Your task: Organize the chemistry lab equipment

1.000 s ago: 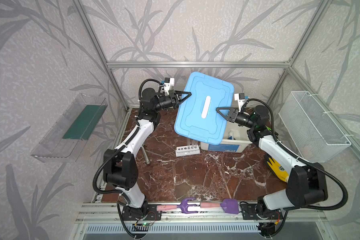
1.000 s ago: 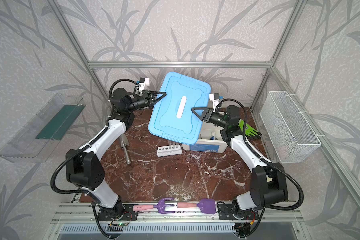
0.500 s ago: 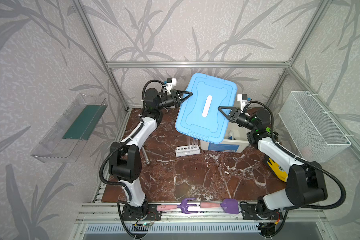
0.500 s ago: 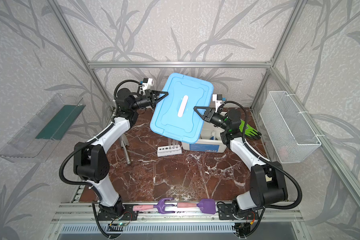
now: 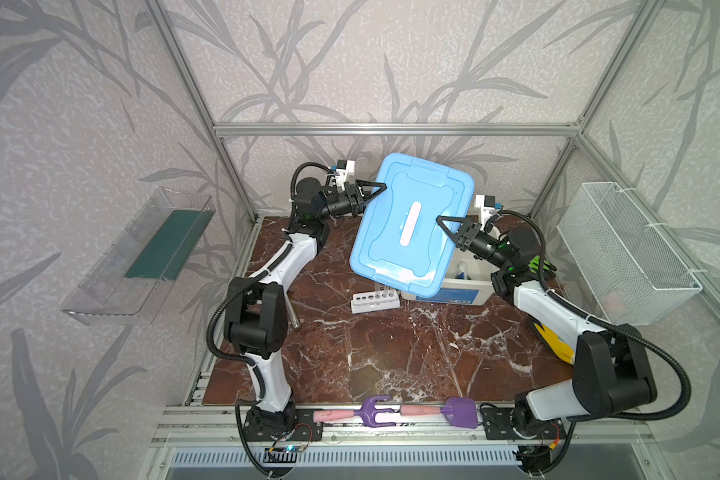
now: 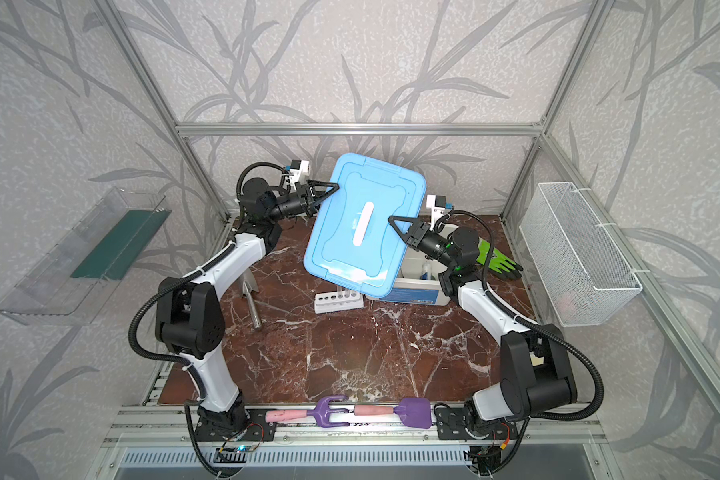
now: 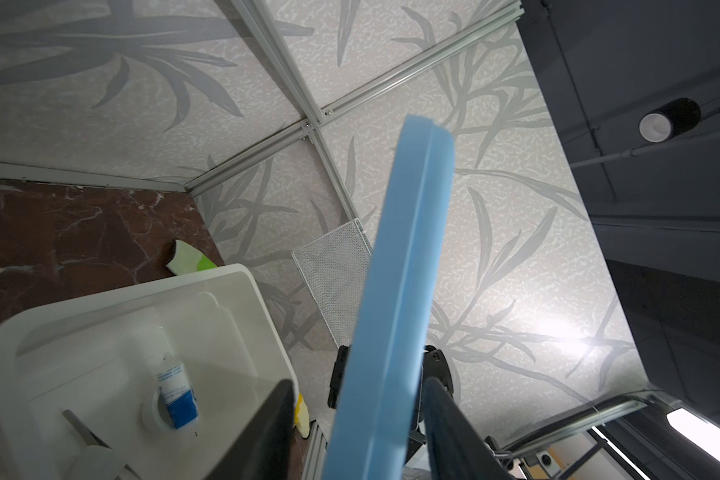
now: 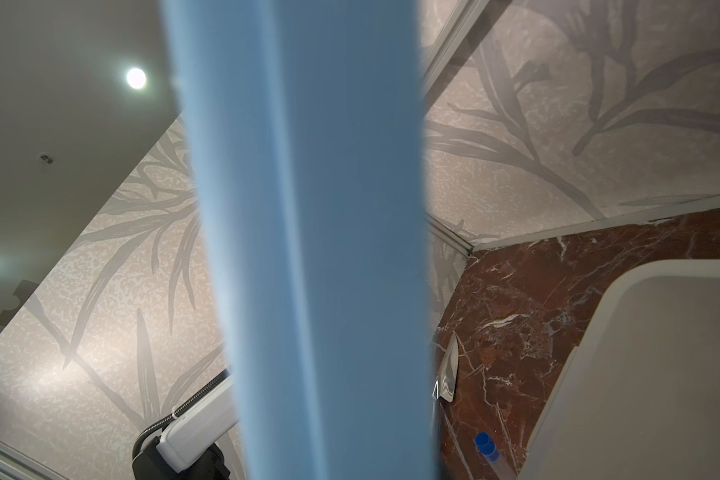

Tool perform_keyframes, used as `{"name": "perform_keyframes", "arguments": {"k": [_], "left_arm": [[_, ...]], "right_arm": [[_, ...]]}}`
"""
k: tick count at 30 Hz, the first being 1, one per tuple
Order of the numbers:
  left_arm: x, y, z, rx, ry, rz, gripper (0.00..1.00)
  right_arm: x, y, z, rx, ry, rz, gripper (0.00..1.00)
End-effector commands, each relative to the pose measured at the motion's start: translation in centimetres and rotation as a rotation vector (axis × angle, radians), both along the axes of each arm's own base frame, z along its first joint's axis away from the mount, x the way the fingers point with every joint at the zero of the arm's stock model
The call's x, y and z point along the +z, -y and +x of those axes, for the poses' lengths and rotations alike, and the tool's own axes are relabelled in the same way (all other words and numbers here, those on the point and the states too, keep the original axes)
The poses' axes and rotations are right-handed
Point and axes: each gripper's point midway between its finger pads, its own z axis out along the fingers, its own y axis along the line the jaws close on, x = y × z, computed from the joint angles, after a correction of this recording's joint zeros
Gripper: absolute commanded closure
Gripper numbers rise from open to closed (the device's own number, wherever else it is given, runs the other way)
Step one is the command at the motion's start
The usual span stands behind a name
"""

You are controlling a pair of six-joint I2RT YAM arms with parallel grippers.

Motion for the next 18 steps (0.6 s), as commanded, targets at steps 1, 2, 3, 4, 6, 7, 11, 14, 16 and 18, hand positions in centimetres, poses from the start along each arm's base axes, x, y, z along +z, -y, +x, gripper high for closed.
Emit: {"name": "perform_keyframes", "arguments": {"k": [1,2,3,4,6,7,11,14,16,18], "left_arm": [[3.1,-0.6,-0.6,0.015,0.092,-0.011,0.40],[3.2,-0.7,-0.6,0.019,0.095,-0.009,0.37],[3.3,-0.9,-0.6,0.023,0.097,-0.006,0.35],[3.2,-1.1,-0.5,0.032,0.095,-0.002,0.34],[3.3,-1.7,-0.4,0.046,0.099,0.001,0.34],[3.5,-2.0,-0.3,0.054,0.100,0.000,0.34],[4.2,-3.2,-0.5,0.081,0.120,0.003,0.34],[4.5,-4.7,-0.3,0.118,0.128,0.008,0.32],[4.8,-5.8,-0.4,0.144,0.136,0.014,0.30],[4.8,-7.2,-0.4,0.181,0.141,0.029,0.29]], "right_arm": [[2.2,0.8,-0.8,-0.055,0.058,0.018,0.72],[2.1,0.9,-0.6,-0.068,0.045,0.021,0.74],[2.0,1.1,-0.5,-0.081,0.038,0.027,0.75],[1.9,1.3,-0.4,-0.092,0.027,0.035,0.77],[1.7,1.5,-0.2,-0.108,0.016,0.044,0.80],[1.6,1.5,0.0,-0.113,0.002,0.048,0.83],[1.2,2.0,0.4,-0.147,-0.021,0.069,0.86],[1.0,2.4,0.8,-0.177,-0.047,0.078,0.89],[0.7,2.9,1.1,-0.206,-0.064,0.086,0.91],[0.5,3.5,1.2,-0.249,-0.079,0.091,0.93]]}}
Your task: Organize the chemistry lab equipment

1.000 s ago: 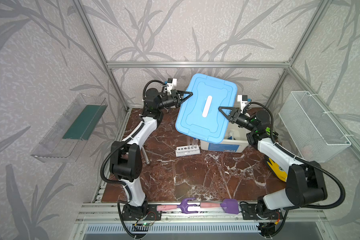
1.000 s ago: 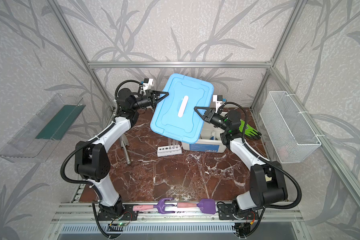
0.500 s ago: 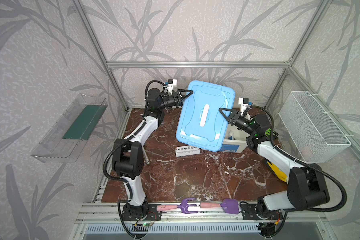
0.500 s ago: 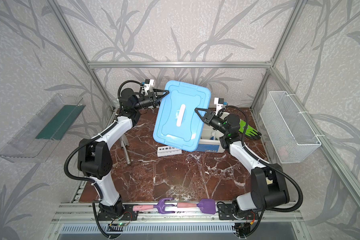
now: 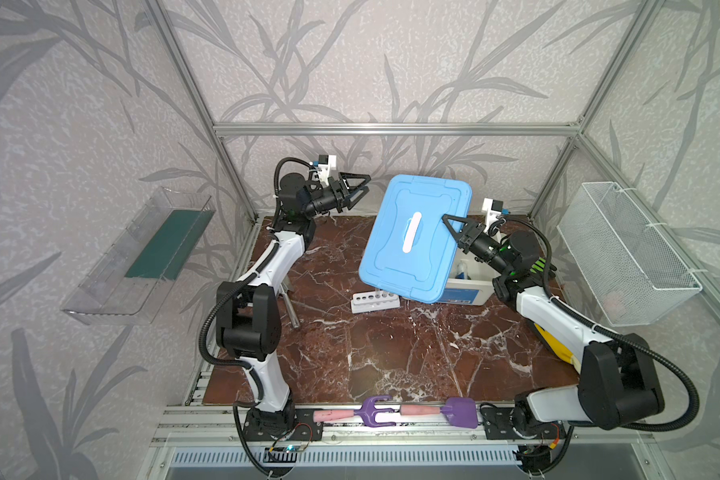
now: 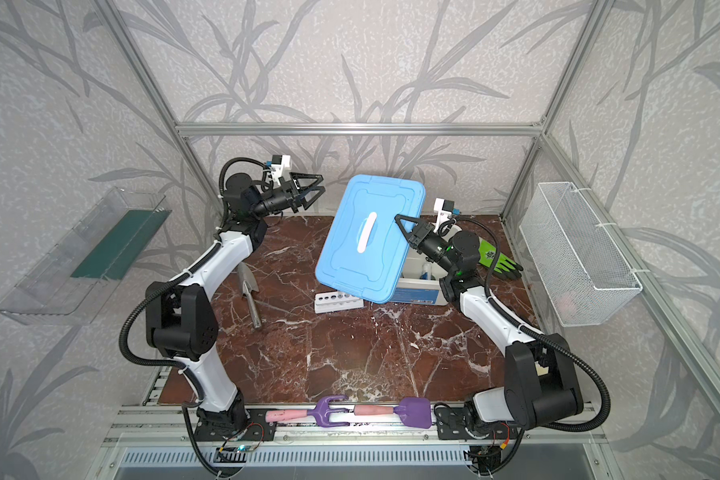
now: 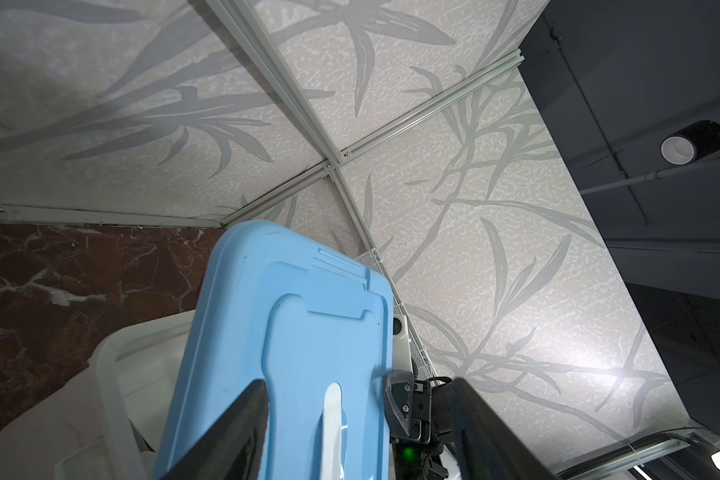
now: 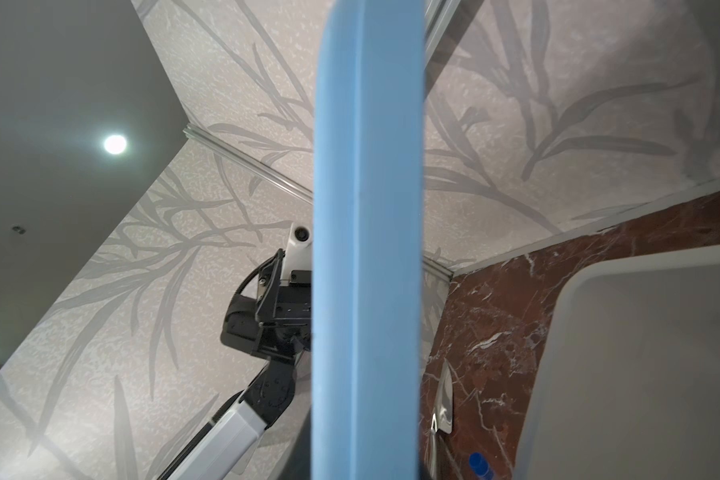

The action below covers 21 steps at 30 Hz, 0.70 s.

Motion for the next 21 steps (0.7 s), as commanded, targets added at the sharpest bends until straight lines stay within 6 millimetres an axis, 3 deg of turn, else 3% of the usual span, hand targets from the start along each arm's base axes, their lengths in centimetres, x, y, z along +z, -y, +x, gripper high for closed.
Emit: {"name": "perform_keyframes", "arguments": {"k": [1,4,13,21], "left_arm": [[3.4,-2.3,-2.0,0.054,0.101,0.015,0.29],[3.5,-3.8,-2.4,0.101,0.106,0.040,0.29],[1.9,-3.8,-3.8,0.108,0.084,0.091,0.30],[-0.5,-1.8,-5.0,0.065,0.029,0.137,0.30]], "right_arm": [[1.3,2.0,0.2,-0.118,0.006,0.039,0.93],[1.6,3.6,0.1,-0.215,0.001,0.054,0.94],[2.8,7.9,-0.1,-0.446,0.003,0.161,0.95],[1.6,11.6,-1.4,-0.646,-0.030,0.220,0.95]]}}
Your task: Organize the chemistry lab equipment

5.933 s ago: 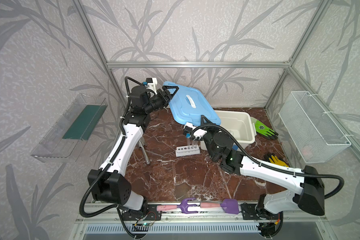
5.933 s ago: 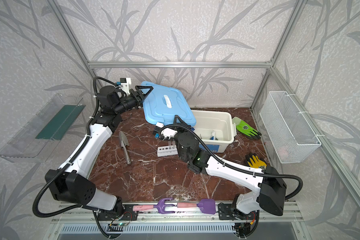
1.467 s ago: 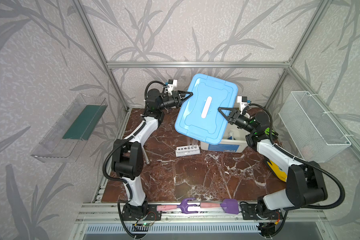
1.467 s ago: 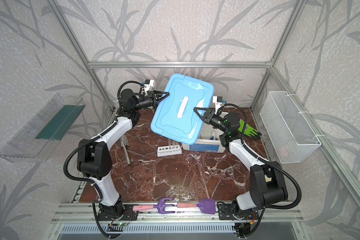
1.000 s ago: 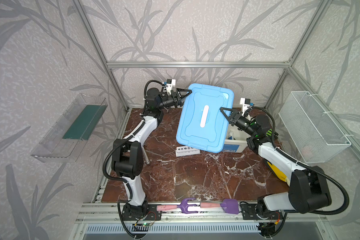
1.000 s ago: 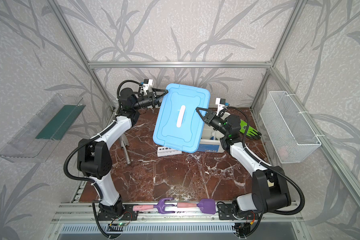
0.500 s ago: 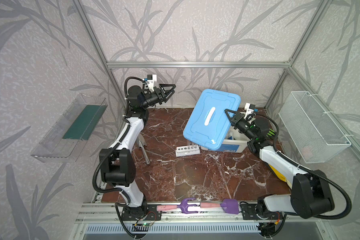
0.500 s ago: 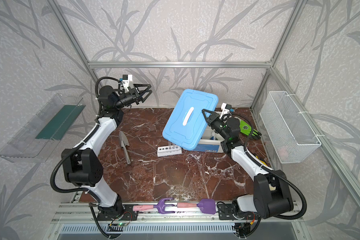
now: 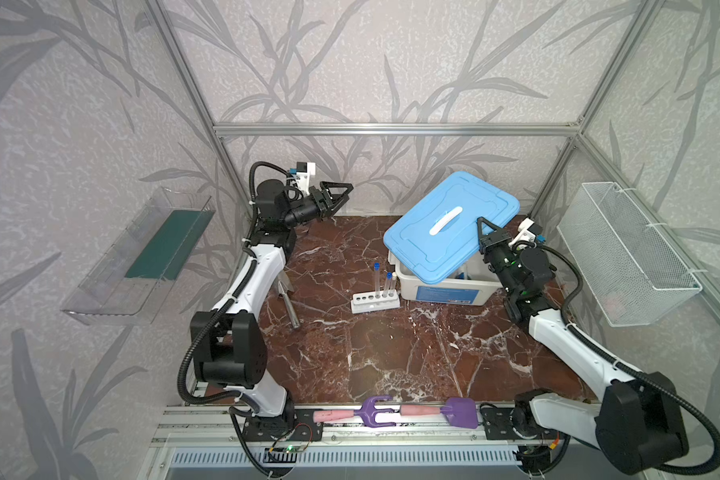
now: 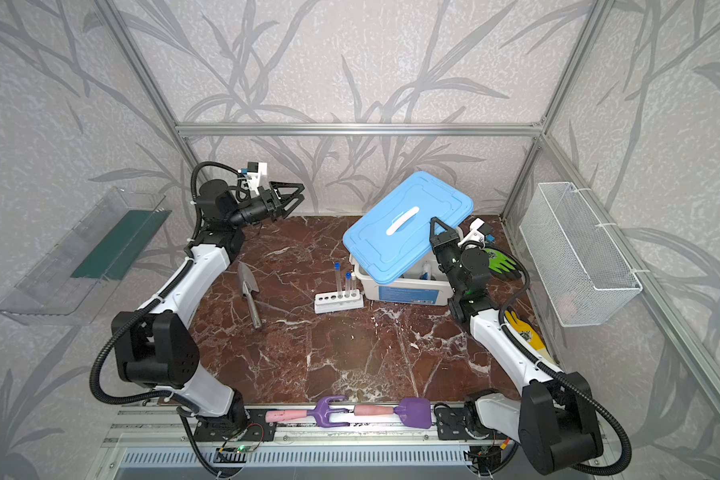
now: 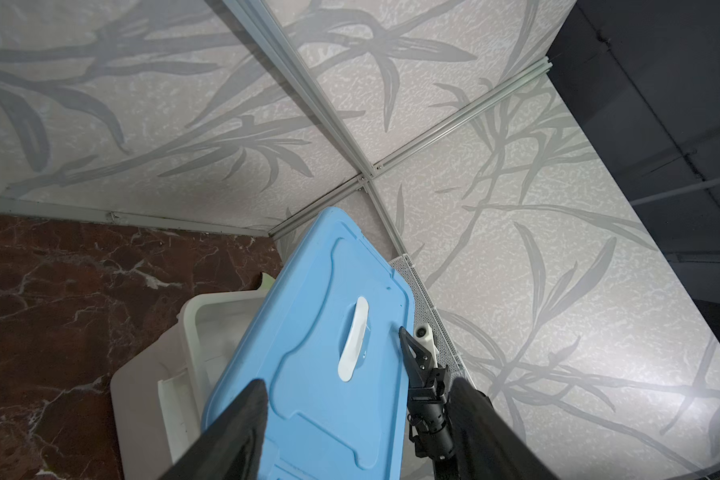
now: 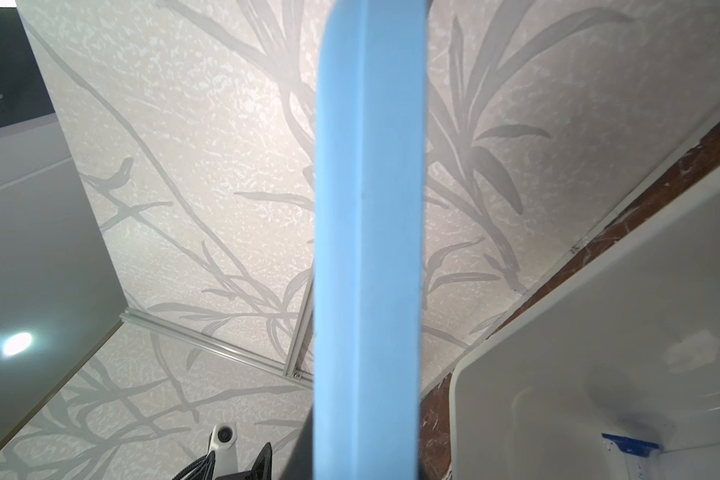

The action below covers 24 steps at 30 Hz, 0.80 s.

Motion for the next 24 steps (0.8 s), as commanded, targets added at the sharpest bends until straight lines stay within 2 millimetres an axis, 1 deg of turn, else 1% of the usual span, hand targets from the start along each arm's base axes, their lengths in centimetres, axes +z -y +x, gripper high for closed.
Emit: {"name": "perform_keyframes", "arguments": {"k": [1,4,10,13,17,20,24], "left_arm": [[0.5,1.6,-2.1,-0.033,0.029,0.043,0.30],[-0.1,3.7,-3.2,-0.079,0.009,0.062,0.30],[-0.9,7.2,-5.2,-0.133,-0.029,0.071,0.30],[-1.2,8.6,-5.9,-0.142,-0.043,0.062,0.29],[-2.1,9.8,-6.4,-0.155,-0.077,0.047,0.27],[-3.1,10.5,-6.6,-0.153,-0.110,0.038,0.26],[-3.9,11.6,-6.4,-0.157,-0.133,0.013,0.22]], "right_arm": [[2.8,2.5,-1.3,-0.125,0.084,0.066,0.95],[3.6,2.9,-1.7,-0.162,0.102,0.078,0.95],[5.8,2.9,-2.2,-0.177,0.162,0.100,0.95],[6.4,3.1,-2.4,-0.188,0.179,0.107,0.95],[7.5,3.4,-2.7,-0.204,0.205,0.110,0.95],[8.4,3.7,-2.9,-0.215,0.227,0.118,0.95],[9.4,3.5,-2.8,-0.209,0.250,0.129,0.95]]}}
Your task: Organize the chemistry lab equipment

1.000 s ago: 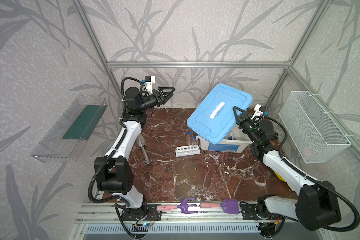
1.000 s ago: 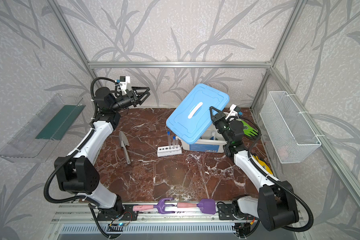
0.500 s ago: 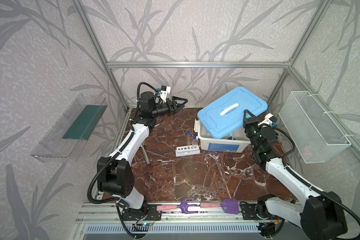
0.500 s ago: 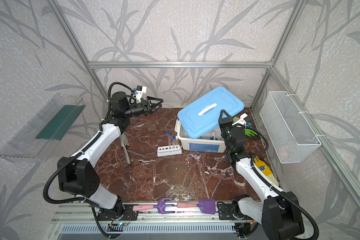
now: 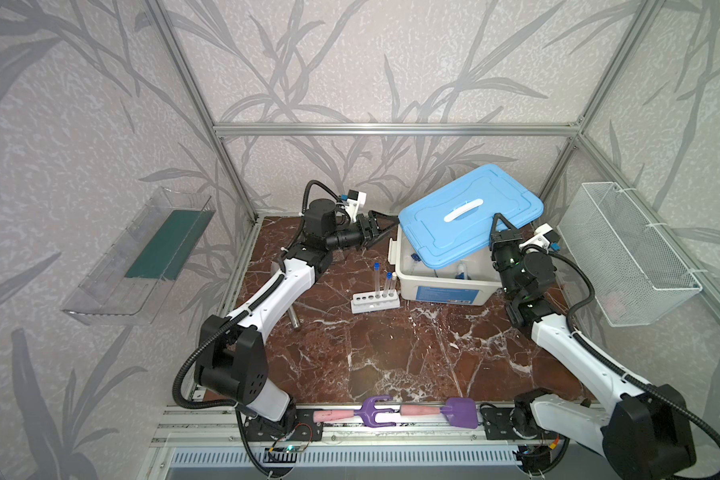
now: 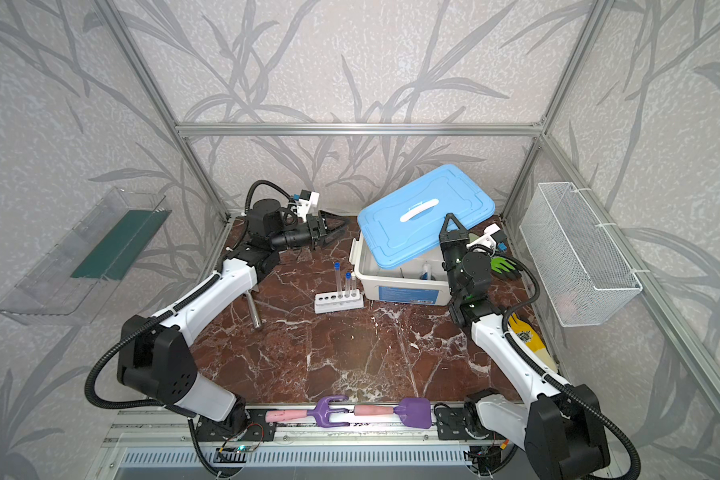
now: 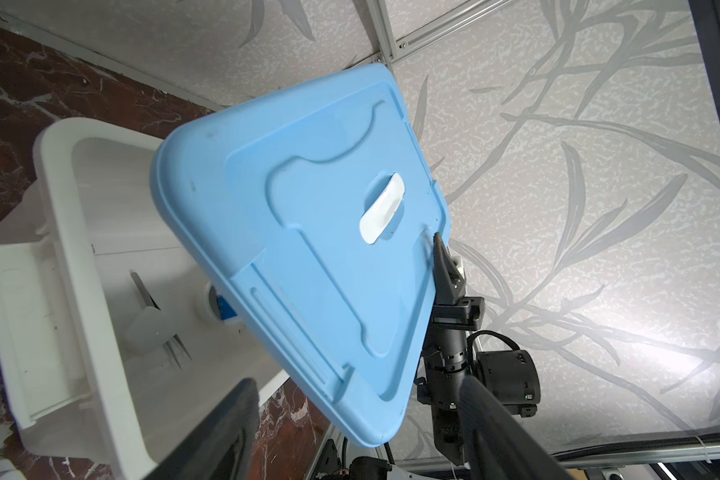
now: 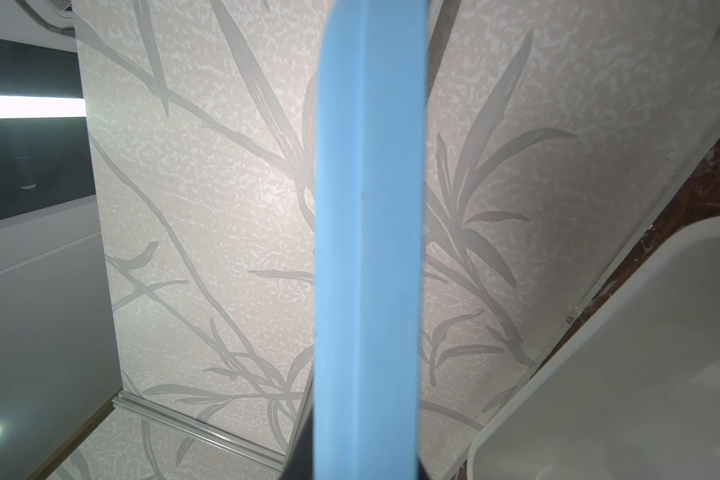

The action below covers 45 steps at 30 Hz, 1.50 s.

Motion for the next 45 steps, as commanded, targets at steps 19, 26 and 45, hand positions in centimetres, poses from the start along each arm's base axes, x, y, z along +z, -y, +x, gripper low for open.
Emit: {"name": "perform_keyframes", "arguments": {"k": [19,26,45], "left_arm": [[0.9,6.7,1.9,-0.091,0.045,-0.114,0.20],[3.0,7.0,2.3,-0.089,0.088,-0.145,0.39],[3.3,7.4,2.6,-0.116,0.094,-0.199,0.79]], "right_arm": [[7.4,0.1,-1.7,0.007,0.183,0.017,0.96],[6.0,0.0,-1.5,0.007,0.159,0.013,0.96],[0.2,-1.3,-1.8,0.039,0.039,-0.039,0.68]]}}
